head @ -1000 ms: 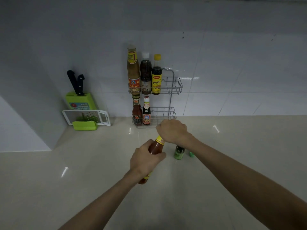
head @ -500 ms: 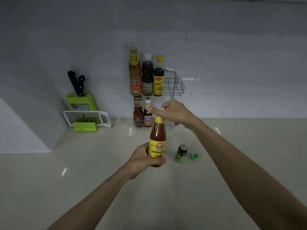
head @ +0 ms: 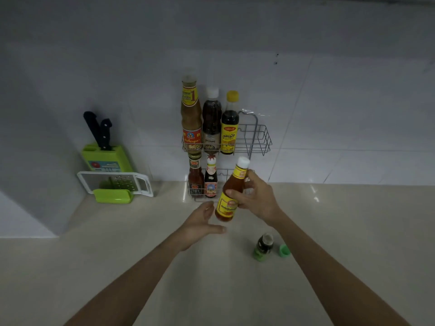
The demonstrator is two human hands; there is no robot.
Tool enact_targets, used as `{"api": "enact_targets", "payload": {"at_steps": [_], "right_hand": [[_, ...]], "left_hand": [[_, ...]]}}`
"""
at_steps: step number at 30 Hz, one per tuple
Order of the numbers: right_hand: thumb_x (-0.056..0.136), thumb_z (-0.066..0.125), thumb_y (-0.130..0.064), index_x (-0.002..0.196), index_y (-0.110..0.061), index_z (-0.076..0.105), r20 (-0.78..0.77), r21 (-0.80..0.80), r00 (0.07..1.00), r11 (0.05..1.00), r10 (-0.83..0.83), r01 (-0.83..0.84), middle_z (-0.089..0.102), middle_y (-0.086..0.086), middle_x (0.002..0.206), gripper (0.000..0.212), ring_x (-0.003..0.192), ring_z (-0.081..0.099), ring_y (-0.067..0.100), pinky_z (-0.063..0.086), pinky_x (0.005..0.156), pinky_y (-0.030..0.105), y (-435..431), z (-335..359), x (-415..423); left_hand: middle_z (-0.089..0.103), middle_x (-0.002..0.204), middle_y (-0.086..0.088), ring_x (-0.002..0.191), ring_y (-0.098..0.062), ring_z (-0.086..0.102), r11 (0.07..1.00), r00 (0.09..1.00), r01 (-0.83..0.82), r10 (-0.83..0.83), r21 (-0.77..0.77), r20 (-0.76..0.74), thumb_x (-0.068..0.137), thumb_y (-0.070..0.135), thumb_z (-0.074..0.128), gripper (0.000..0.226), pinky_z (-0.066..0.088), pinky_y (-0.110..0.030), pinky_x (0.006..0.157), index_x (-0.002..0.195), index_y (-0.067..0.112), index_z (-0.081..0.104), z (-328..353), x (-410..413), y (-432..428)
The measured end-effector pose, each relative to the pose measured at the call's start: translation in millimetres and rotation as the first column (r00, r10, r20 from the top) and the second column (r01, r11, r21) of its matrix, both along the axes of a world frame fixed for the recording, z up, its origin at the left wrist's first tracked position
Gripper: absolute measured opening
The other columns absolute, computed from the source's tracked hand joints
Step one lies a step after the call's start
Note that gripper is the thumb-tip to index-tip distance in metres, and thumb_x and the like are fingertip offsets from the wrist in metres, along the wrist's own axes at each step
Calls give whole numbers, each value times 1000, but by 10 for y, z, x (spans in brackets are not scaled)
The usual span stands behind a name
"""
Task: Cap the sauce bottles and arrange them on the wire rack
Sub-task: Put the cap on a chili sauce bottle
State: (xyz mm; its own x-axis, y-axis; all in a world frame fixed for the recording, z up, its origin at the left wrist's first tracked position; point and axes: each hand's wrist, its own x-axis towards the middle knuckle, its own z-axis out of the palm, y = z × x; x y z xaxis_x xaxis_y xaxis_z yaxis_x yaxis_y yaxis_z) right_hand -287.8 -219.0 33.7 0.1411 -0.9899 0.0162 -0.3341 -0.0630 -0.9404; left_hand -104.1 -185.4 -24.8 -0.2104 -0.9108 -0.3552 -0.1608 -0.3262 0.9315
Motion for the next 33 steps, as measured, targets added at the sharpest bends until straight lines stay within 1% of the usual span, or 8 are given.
{"api": "enact_targets", "payload": {"at_steps": [2, 5, 9, 12, 18, 24, 29, 33], "right_hand": [[74, 81, -25, 113, -30, 51, -23, -115, 997, 991, -71, 68, 64, -7, 101, 50, 96, 66, 16, 58, 78, 28, -227, -137, 6], [73, 81, -16, 104, -24, 49, -29, -182, 990, 975, -136, 128, 63, 1, 101, 45, 91, 62, 10, 49, 74, 10, -516, -357, 46], [73, 77, -20, 100, -22, 50, -188, -242, 973, 967, -131, 83, 57, 1, 98, 38, 88, 56, 17, 48, 74, 31, -800, -663, 87], [76, 75, -17, 104, -17, 51, -261, -226, 960, 973, -106, 46, 57, 4, 101, 37, 87, 53, 16, 42, 70, 22, -974, -813, 135], [78, 72, -31, 116, -15, 49, -336, -146, 941, 989, -36, -14, 64, 9, 108, 47, 97, 62, 25, 54, 81, 44, -1271, -968, 230], [79, 73, -27, 119, -12, 48, -391, -87, 921, 995, 5, -43, 66, 14, 113, 49, 101, 64, 30, 54, 82, 44, -1440, -982, 261], [80, 72, -27, 124, -11, 44, -424, -43, 905, 998, 24, -47, 64, 16, 116, 54, 105, 61, 33, 52, 85, 46, -1453, -1030, 271], [82, 71, -30, 128, -13, 40, -453, -18, 891, 999, 21, -33, 63, 16, 118, 58, 108, 61, 35, 52, 88, 47, -1451, -1064, 291]], "left_hand": [[30, 156, -3, 144, -11, 27, 998, 998, -60, 60, -17, 35, 74, -2, 76, 96, 26, -31, 117, 152, 11, 20, 1, 59, -223], [35, 154, 3, 139, -6, 31, 989, 988, -120, 127, -88, 85, 70, 9, 75, 96, 26, -32, 117, 151, 20, 24, -56, 110, -543], [51, 137, 12, 128, -12, 48, 965, 968, -182, 210, -189, 139, 68, 24, 74, 86, 37, -37, 111, 144, 24, 35, -151, 97, -812], [50, 118, 21, 117, -7, 51, 940, 954, -221, 264, -261, 145, 81, 9, 72, 72, 37, -24, 98, 142, 25, 37, -122, 14, -889], [41, 128, 19, 119, 1, 40, 938, 943, -188, 256, -292, 212, 85, 11, 69, 75, 31, -16, 96, 148, 21, 30, -260, 9, -968], [51, 129, 19, 126, -9, 49, 951, 958, -188, 233, -247, 168, 77, 5, 69, 79, 37, -31, 108, 145, 26, 35, -351, -6, -1022], [49, 116, 38, 121, -5, 51, 958, 968, -186, 217, -219, 128, 75, 2, 67, 82, 38, -35, 111, 145, 28, 35, -398, -37, -1018], [52, 118, 34, 123, -8, 52, 962, 972, -175, 202, -208, 116, 69, 9, 66, 85, 38, -39, 112, 144, 32, 35, -432, -16, -1035]]}}
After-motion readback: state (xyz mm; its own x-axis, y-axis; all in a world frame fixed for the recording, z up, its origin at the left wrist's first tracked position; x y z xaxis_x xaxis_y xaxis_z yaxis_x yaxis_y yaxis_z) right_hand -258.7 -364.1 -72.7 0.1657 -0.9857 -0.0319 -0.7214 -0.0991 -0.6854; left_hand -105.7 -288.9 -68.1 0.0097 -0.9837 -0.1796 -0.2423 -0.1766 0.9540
